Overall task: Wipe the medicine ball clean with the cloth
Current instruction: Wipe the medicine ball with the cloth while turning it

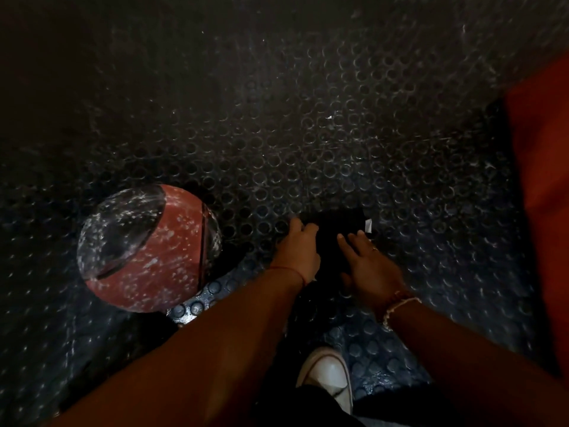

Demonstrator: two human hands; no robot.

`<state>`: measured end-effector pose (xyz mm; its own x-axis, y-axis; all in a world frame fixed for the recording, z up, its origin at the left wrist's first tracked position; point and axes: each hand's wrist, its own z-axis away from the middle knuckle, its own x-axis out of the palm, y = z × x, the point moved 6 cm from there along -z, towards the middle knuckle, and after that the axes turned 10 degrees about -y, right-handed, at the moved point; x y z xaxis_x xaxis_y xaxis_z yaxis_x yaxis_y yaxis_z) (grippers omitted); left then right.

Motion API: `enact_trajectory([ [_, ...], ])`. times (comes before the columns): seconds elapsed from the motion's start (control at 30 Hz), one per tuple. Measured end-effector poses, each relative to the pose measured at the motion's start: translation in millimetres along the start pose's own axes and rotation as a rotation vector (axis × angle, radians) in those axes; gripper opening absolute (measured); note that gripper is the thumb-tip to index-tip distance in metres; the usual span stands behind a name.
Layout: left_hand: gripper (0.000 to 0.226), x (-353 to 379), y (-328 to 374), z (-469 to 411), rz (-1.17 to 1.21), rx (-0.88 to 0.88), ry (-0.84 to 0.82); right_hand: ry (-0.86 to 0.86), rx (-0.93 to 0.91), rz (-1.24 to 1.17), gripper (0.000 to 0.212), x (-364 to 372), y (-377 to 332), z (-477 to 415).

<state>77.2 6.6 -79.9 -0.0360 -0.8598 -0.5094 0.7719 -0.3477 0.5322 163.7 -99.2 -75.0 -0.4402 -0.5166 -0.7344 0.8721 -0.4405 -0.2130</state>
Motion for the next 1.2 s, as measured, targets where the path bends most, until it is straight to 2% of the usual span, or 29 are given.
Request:
enact_trajectory([
  [0.13,0.036,5,-5,1,0.098,-0.074,0.059,0.095,-0.028,0.138,0.082,4,0,-4],
  [0.3,0.021,7,-15,3,0.085,-0.161,0.026,0.154,-0.046,0.247,0.053,-3,-10,-2],
  [0.4,0.017,8,-19,10,0.196,-0.193,0.052,0.134,-0.079,0.204,0.035,0,-15,-4],
  [0.47,0.014,5,-23,18,0.319,-0.212,0.085,0.086,-0.104,0.058,0.03,0,-20,-1],
  [0.53,0.01,-3,-25,28,0.418,-0.21,0.129,0.085,-0.1,-0.123,0.03,-7,-24,7],
  [0.63,0.011,-19,-24,48,0.525,-0.169,0.177,0.124,-0.122,-0.239,0.032,-21,-32,21],
  [0.73,0.012,-39,-17,72,0.544,-0.113,0.22,0.183,-0.164,-0.259,0.038,-42,-45,37],
  [0.83,0.013,-65,-14,100,0.593,-0.074,0.284,0.269,-0.246,-0.243,0.058,-73,-64,58],
  [0.9,0.006,-88,-12,122,0.609,-0.039,0.334,0.278,-0.291,-0.23,0.066,-95,-83,71],
  [1.03,0.005,-129,-11,163,0.619,0.018,0.431,0.269,-0.415,-0.183,0.052,-134,-123,93],
  [1.2,0.014,-161,-17,194,0.652,0.046,0.494,0.213,-0.472,-0.079,0.037,-179,-160,102],
])
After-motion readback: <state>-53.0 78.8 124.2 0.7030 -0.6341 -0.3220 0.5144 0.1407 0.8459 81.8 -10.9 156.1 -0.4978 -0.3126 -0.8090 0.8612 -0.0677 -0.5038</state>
